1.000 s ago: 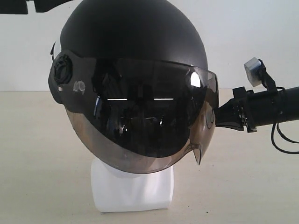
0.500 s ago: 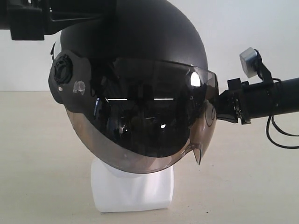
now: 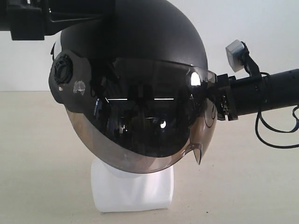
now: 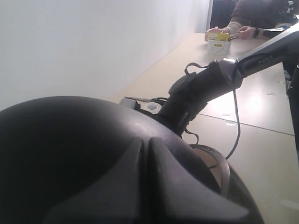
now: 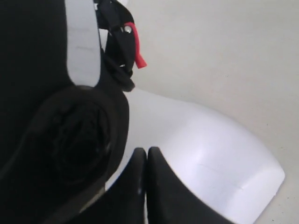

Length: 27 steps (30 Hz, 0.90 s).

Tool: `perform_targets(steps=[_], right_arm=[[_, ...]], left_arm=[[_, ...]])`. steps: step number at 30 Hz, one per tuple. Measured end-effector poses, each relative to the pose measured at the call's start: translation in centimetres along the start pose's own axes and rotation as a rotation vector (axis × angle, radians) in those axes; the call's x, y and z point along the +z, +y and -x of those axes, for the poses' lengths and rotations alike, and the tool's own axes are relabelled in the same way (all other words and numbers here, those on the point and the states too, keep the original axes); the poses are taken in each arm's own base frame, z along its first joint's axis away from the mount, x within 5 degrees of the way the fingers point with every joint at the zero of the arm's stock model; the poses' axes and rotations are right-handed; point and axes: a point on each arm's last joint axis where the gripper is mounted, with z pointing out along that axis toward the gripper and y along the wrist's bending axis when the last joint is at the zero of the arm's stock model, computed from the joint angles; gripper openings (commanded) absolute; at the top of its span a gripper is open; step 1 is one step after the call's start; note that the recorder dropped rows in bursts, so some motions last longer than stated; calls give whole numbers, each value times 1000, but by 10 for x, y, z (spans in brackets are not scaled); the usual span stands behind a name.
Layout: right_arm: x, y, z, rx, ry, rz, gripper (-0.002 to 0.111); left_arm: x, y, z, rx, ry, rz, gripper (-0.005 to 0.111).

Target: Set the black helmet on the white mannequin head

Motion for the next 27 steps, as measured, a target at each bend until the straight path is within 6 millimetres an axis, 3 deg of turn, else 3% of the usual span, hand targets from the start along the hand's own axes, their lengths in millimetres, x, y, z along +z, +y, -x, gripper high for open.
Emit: perform_targets(steps=[27], right_arm=[[-7, 43, 6, -114, -1, -120, 0]], left_arm=[[-1, -3, -8, -44, -2, -3, 4]])
